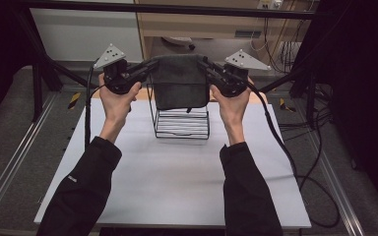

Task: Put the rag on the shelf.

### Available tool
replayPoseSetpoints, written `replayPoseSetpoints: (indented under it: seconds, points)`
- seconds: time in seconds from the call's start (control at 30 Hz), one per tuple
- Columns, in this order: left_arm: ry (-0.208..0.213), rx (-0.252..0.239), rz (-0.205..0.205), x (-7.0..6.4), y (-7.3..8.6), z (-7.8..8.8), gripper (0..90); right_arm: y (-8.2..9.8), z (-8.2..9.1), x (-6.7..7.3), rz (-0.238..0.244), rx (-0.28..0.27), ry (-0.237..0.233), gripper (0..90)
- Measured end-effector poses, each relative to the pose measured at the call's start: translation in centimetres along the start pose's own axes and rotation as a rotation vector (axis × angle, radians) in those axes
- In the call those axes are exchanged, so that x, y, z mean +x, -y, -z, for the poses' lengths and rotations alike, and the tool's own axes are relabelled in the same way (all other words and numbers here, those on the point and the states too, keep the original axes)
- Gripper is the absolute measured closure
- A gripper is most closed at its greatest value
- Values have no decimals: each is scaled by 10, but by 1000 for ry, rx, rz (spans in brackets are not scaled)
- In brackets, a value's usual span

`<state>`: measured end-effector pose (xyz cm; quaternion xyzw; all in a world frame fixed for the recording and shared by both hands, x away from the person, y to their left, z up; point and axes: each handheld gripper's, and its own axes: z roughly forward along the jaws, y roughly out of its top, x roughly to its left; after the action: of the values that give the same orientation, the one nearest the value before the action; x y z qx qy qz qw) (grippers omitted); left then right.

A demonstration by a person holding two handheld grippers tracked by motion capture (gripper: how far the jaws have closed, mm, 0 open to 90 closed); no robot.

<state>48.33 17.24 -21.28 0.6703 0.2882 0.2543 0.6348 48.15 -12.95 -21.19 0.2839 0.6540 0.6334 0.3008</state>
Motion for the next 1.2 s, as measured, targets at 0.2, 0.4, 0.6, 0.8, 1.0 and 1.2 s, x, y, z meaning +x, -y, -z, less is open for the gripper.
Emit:
replayPoseSetpoints:
  seconds: [0.2, 0.4, 0.6, 0.8, 1.0, 1.2]
  points:
    - [12, 31, -3, -2, 6, 4, 807, 6, 5, 3, -7, 23, -20, 803]
    - [27, 55, 13, -7, 11, 10, 799, 11, 11, 6, -27, 43, -39, 802]
    - [34, 101, 9, -12, 15, 16, 788, 16, 16, 9, -36, 68, -58, 800]
    - [36, 134, 0, -15, 15, 21, 758, 21, 20, 10, -31, 88, -73, 799]
    - [41, 113, 53, -11, 0, 34, 714, 23, 22, 12, -19, 98, -74, 798]
    - [20, 162, 75, -7, -18, 31, 768, 28, 22, 12, -20, 96, -92, 793]
